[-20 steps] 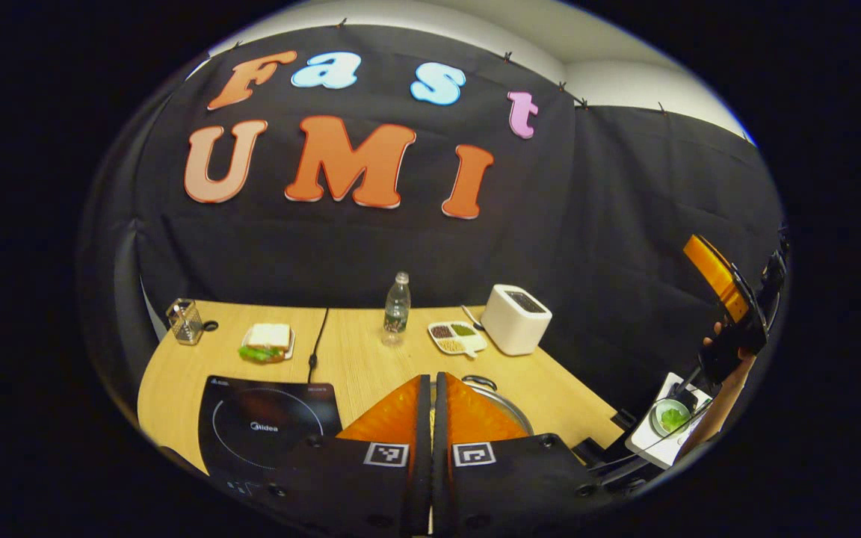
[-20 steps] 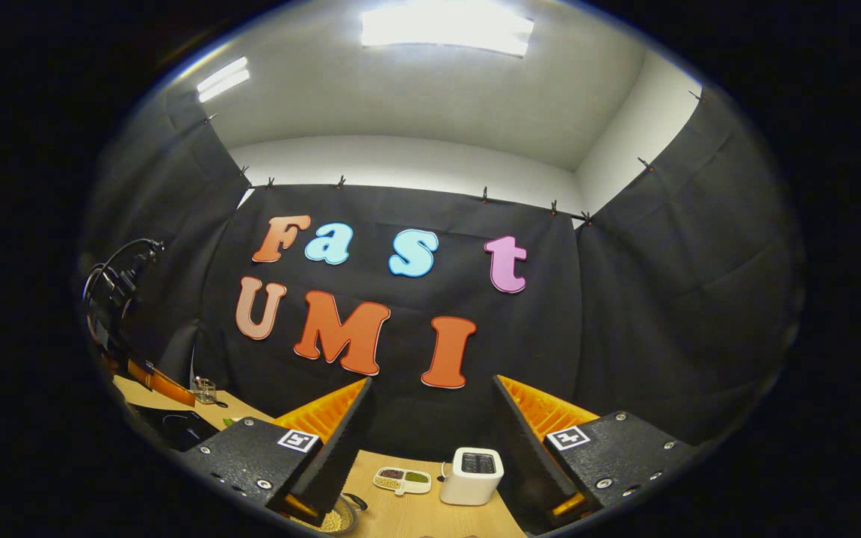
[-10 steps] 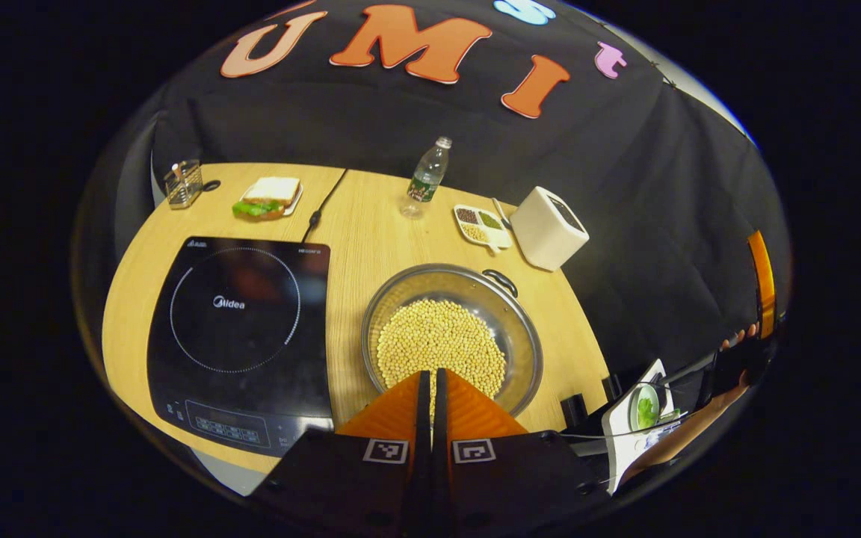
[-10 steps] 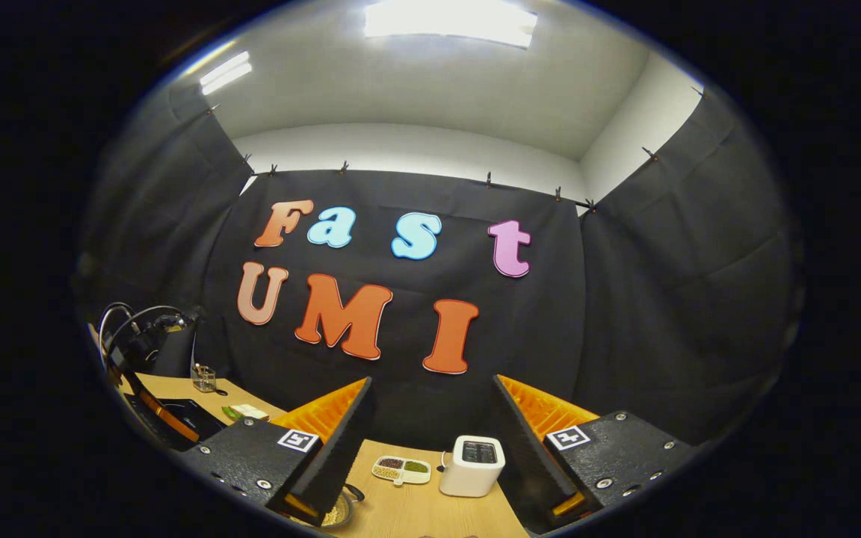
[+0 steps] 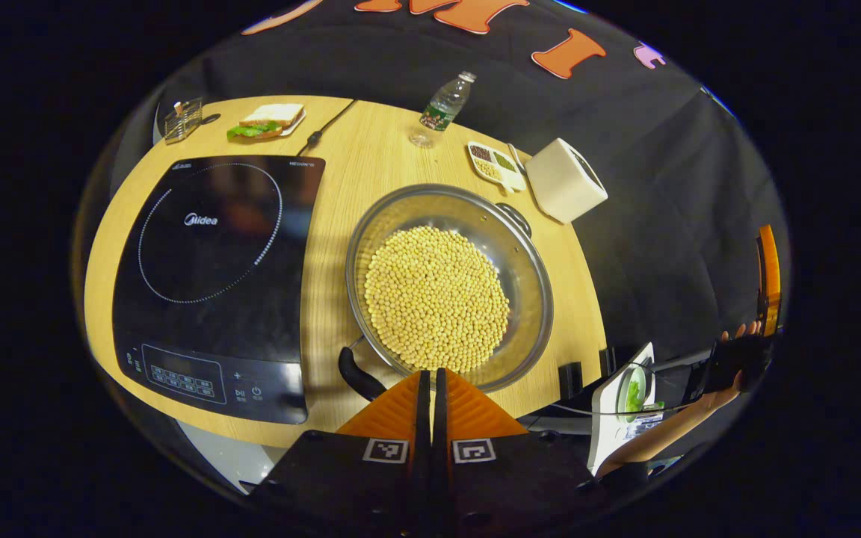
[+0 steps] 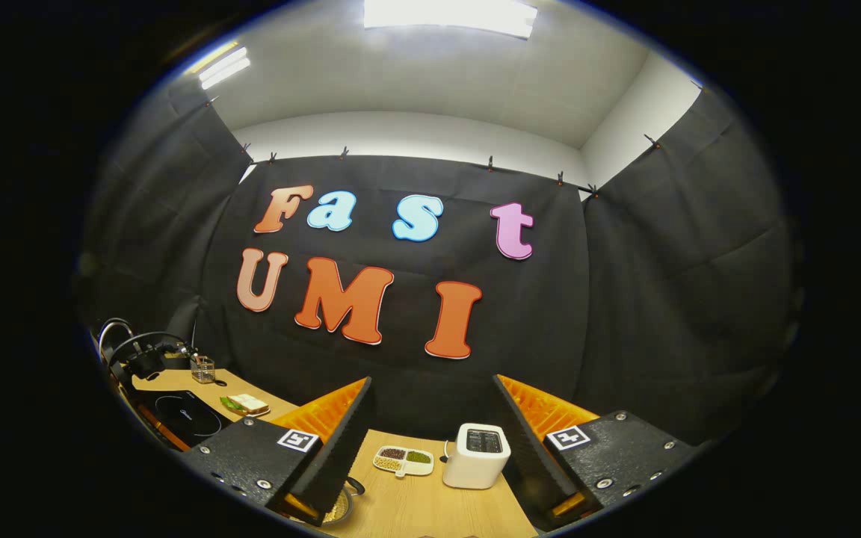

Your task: First push the handle of the pot to place it horizontally, then grasp the pot with both hands and set it on the induction cooktop.

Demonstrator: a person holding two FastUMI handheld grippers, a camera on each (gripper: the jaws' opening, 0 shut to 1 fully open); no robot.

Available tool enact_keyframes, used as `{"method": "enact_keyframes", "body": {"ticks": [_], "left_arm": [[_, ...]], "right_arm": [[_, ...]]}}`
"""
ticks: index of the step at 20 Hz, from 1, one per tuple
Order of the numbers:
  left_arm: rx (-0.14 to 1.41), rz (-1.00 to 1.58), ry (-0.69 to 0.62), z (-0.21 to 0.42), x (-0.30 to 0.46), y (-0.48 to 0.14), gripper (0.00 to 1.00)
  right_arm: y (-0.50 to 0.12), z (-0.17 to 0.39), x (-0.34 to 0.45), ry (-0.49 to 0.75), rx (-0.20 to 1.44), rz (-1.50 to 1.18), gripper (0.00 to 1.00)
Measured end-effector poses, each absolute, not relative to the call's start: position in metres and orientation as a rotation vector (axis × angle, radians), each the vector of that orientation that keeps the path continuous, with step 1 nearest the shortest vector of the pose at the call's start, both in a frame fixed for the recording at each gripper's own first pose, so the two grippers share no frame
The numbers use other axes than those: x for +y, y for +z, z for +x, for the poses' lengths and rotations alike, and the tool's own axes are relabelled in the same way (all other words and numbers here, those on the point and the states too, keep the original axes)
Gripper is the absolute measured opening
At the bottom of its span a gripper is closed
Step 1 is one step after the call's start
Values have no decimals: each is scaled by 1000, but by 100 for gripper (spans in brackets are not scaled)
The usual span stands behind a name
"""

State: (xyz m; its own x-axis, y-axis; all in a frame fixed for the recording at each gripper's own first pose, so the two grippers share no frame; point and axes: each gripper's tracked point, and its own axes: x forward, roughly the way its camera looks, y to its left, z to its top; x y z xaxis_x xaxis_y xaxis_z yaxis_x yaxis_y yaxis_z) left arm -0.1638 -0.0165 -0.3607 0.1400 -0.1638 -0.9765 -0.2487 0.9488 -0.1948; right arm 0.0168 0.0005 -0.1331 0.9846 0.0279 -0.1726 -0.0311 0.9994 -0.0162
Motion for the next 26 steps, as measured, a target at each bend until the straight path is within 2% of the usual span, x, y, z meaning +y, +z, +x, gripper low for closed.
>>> {"method": "enact_keyframes", "body": {"ticks": [8,16,26], "left_arm": [[1577,-363,70,-203,-28,-394,8],[1677,-387,138,-220,-18,-429,8],[1627,-235,198,-210,16,-435,8]], "right_arm": [[-148,18,1,22,202,-26,95],[-151,19,1,14,215,-32,95],[-164,22,7,21,242,-33,95]]}}
